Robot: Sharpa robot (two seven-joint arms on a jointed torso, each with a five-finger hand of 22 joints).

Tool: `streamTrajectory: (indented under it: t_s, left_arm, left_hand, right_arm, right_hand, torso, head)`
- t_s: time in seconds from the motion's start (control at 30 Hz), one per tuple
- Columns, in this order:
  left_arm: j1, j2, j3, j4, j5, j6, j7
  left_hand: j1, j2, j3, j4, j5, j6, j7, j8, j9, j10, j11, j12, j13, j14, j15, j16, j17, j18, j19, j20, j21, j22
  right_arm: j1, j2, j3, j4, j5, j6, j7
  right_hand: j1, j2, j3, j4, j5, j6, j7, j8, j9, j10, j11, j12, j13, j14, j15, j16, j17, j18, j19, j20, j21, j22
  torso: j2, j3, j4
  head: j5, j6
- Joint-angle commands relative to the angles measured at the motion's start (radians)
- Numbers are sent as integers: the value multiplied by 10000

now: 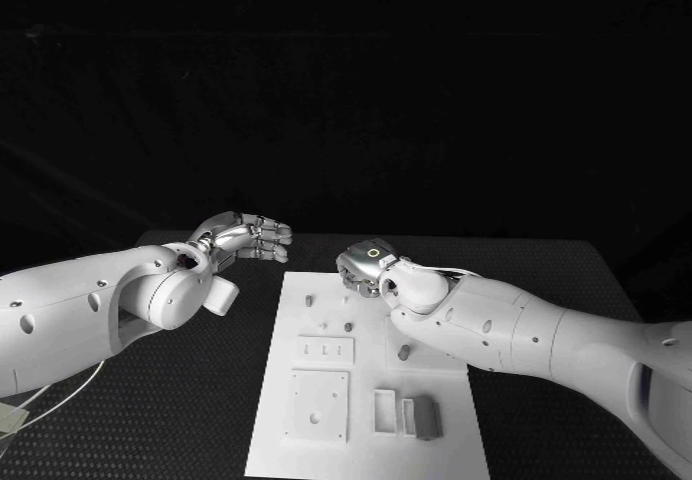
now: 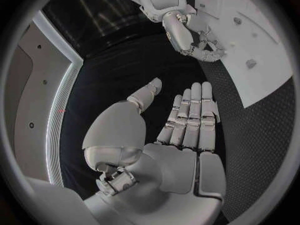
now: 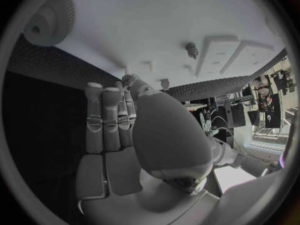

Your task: Assemble the parts on the task board

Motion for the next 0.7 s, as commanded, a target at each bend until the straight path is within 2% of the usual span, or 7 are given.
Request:
streamTrajectory:
  t_s: [0.03, 0.1, 0.27, 0.33, 0.6, 0.63, 0.7]
  left_arm:
    - [20, 6, 11, 17, 40, -3, 57]
    - [20, -17, 11, 39, 40, 28, 24]
    - [20, -19, 11, 26, 42, 11, 10]
    - [20, -17, 11, 29, 42, 11, 9]
    - [20, -24, 11, 37, 42, -7, 18]
    - [20, -22, 11, 39, 42, -4, 18]
    - [20, -9, 11, 35, 42, -2, 18]
  left_hand:
    - [-1, -78, -2, 62, -39, -43, 222, -29, 3, -63, 6, -51, -12, -39, 51, -16, 14, 67, -45, -3, -39, 15]
    - [0, -79, -3, 62, -39, -44, 222, -29, 3, -64, 6, -51, -12, -39, 51, -17, 15, 67, -45, -3, -40, 15]
    - [-3, -84, -6, 63, -39, -48, 225, -30, 3, -69, 8, -51, -14, -40, 52, -21, 19, 66, -46, -2, -41, 16]
    - [-4, -85, -8, 64, -39, -50, 225, -31, 3, -71, 9, -52, -15, -40, 52, -23, 21, 66, -46, -1, -41, 16]
    - [-4, -89, -9, 65, -39, -56, 227, -32, 3, -80, 11, -54, -19, -40, 54, -28, 27, 67, -48, -1, -42, 17]
    - [-3, -89, -9, 65, -39, -57, 227, -33, 3, -81, 11, -54, -19, -40, 54, -28, 27, 67, -48, -1, -42, 17]
    - [-2, -89, -9, 65, -39, -58, 227, -33, 3, -82, 11, -54, -19, -41, 54, -29, 29, 67, -49, -1, -42, 18]
  right_arm:
    - [-24, -31, -15, 78, -15, 303, 22]
    - [-24, -48, -16, 63, 13, 309, 18]
    - [-24, -43, -17, 1, 13, 382, -21]
    - [-24, -25, -18, -26, 15, 444, -52]
    - [-24, 55, -18, -49, 46, 397, -69]
    - [-24, 72, -18, -59, 48, 362, -69]
    - [-24, 98, -19, -72, 55, 290, -103]
  right_hand:
    - [-47, 67, 27, -65, 21, 102, 28, -3, 86, 219, -100, 65, 37, -10, -41, 68, 9, 1008, -39, -54, 65, 206]
    - [-79, 66, 50, -91, 21, 104, 28, -10, 92, 220, -99, 60, 45, -11, -40, 68, 9, 1008, -44, -52, 71, 205]
    - [-177, 58, 132, -196, 21, 109, 30, -34, 109, 221, -99, 46, 71, -13, -40, 70, 10, 1008, -55, -52, 90, 204]
    - [-327, 46, 247, -351, 19, 115, 31, -64, 133, 217, -98, 25, 102, -18, -37, 72, 12, 1008, -71, -49, 109, 201]
    - [-1099, -52, 797, -1149, 18, 112, 38, -176, 222, 167, -73, -30, 201, -60, -15, 60, 6, 1008, -137, -21, 140, 189]
    - [-1359, -72, 1000, -1426, 20, 123, 36, -198, 250, 164, -71, -33, 228, -60, -13, 60, 4, 1008, -134, -17, 150, 187]
    - [-1751, -158, 1217, -1748, 16, 124, 38, -225, 281, 151, -60, -39, 256, -65, -3, 54, -3, 1008, -131, -6, 157, 183]
  torso:
    - [-4, -1, -5]
    - [-3, -8, -8]
    - [-2, -9, -19]
    - [-9, -5, -20]
    - [-1, 3, -13]
    - [0, 2, -11]
    - [-3, 1, -4]
  head:
    - [7, -14]
    - [6, -50]
    - [5, -50]
    - [10, -49]
    - [-14, -37]
    - [-14, -35]
    - [-17, -25]
